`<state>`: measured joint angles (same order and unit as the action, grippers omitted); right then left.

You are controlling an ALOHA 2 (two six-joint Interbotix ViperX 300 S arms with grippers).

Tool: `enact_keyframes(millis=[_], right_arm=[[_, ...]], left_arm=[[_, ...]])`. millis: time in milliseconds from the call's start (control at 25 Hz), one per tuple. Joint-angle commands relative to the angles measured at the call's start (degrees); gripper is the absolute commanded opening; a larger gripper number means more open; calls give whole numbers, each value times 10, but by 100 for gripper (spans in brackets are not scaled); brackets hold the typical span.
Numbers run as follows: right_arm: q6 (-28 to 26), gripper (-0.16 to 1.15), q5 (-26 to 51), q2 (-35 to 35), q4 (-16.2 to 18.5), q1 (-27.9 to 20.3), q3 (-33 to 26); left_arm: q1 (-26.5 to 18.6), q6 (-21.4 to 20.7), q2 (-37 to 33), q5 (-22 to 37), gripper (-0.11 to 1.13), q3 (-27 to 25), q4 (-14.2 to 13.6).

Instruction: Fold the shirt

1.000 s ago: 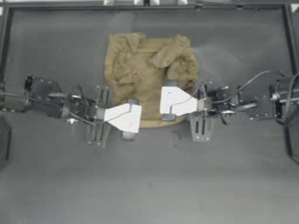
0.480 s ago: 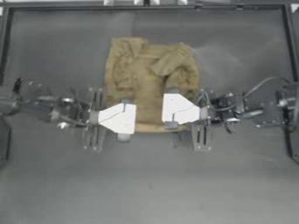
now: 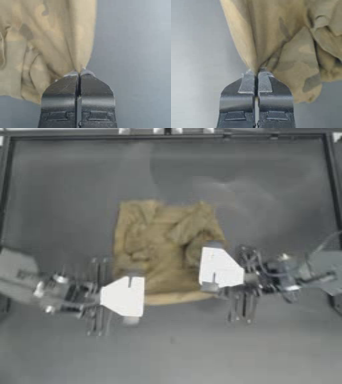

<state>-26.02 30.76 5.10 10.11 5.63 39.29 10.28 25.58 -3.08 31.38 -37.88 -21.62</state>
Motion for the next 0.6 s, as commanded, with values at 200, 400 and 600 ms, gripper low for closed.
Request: enact_keyframes(millis=[200,400,600], right_arm=[[-115,7,-2,53,24,44,-1],[-156,7,7,56,25,56,-11],[-181,7,29,57,42,50,-31]], left_arm=[[50,131,-81,17,6,15,-28],[50,183,-103,8,6,17,-28],[31,204,-115,8,6,12,-27]])
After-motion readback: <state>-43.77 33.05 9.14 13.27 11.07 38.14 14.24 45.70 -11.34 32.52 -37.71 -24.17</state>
